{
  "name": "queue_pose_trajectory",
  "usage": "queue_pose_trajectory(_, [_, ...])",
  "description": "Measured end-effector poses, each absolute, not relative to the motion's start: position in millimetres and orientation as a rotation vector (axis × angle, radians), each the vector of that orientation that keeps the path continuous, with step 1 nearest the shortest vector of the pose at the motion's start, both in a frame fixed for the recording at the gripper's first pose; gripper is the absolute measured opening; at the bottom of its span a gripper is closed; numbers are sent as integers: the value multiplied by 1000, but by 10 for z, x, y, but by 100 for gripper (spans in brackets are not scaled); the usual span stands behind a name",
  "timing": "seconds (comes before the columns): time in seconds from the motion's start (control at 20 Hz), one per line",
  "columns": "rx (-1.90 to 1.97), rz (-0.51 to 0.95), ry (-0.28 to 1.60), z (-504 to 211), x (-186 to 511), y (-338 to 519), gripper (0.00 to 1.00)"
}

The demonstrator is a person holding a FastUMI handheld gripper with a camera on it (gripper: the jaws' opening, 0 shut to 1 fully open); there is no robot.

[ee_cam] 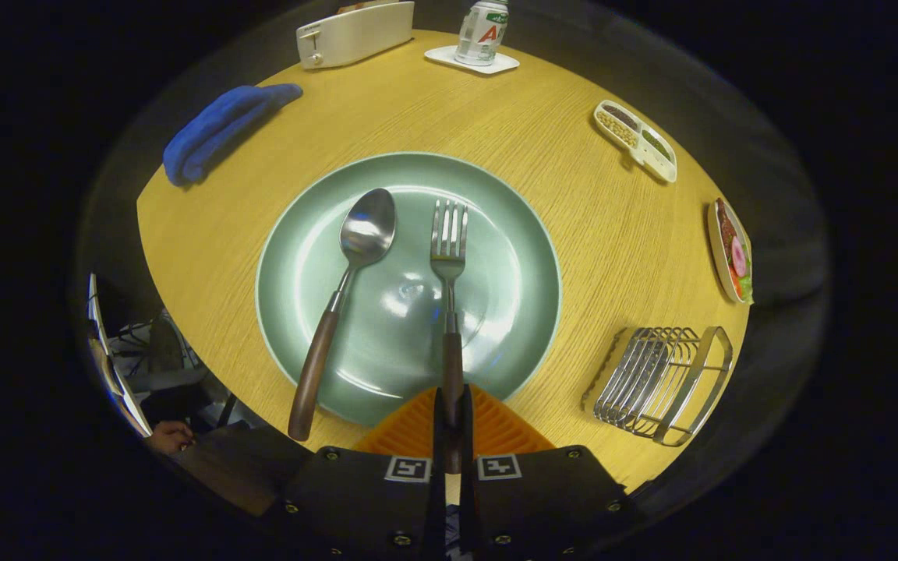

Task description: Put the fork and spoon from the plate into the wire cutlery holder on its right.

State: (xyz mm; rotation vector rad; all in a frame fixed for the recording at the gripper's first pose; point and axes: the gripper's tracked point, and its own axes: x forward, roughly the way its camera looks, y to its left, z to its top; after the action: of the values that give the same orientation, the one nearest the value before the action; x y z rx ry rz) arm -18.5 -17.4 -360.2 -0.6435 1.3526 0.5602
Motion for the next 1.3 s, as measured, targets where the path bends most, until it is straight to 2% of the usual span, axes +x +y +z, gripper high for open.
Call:
queue_pose_trajectory(0.2, [-925, 622, 1224, -3394, 217, -503, 7])
queue_pose_trajectory(0.4, [-726, 628, 1326, -3285, 44, -473, 8])
queue_pose_trajectory(0.45, [-745, 634, 1343, -3235, 29, -534, 1])
queue_pose_trajectory(1.3, [-906, 589, 1515, -2054, 178, -1882, 1])
